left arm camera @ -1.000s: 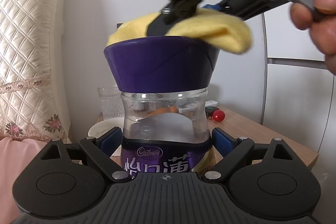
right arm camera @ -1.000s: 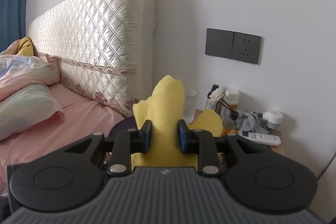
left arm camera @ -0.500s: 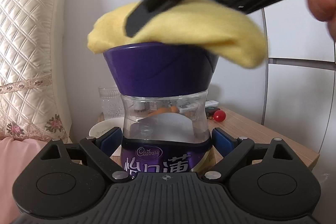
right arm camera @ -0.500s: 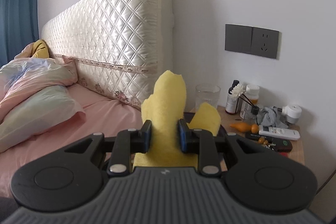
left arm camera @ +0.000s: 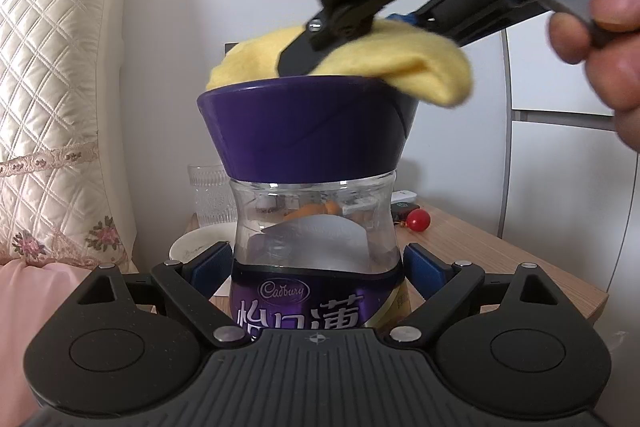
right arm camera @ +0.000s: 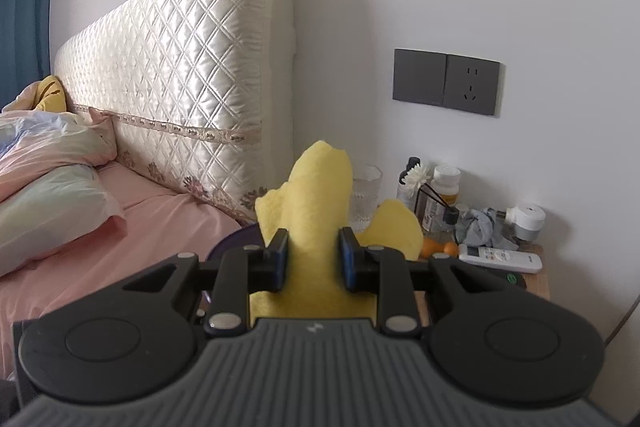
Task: Clean container
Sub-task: 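Wipe the purple lid with the cloth in the right tool, left tool holding the jar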
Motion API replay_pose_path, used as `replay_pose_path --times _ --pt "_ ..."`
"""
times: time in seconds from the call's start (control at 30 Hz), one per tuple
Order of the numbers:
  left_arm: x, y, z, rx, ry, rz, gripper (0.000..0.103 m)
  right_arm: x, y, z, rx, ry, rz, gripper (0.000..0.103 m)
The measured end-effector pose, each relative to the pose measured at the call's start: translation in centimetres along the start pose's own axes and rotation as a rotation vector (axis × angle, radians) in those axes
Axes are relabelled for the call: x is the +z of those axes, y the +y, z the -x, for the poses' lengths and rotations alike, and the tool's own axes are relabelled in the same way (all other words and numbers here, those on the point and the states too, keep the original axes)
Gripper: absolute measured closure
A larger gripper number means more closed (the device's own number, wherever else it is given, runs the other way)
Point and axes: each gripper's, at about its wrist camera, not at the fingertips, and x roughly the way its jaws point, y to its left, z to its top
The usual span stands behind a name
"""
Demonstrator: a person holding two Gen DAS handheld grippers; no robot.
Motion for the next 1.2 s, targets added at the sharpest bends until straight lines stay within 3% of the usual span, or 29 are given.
replay_pose_path --times 0.5,0.8,0.97,1.2 --pt "-0.2 -0.3 -0.3 0.023 0.003 0.005 0.009 0.0 1.8 1.1 0.096 0.002 -0.012 0.075" --pt "-0.5 -0.1 -0.2 0.022 0.002 0.002 0.009 -0.4 0.6 2.2 0.058 0.007 -0.002 0.076" --pt "-0.6 -0.3 -0.1 0.026 0.003 -0.014 0.009 -0.2 0.1 0.7 0.029 -0.003 0.008 0.075" --pt "-0.4 -0.3 -0.2 0.026 0.005 -0.015 0.009 0.3 0.9 -0.9 0.054 -0.012 0.005 0.075"
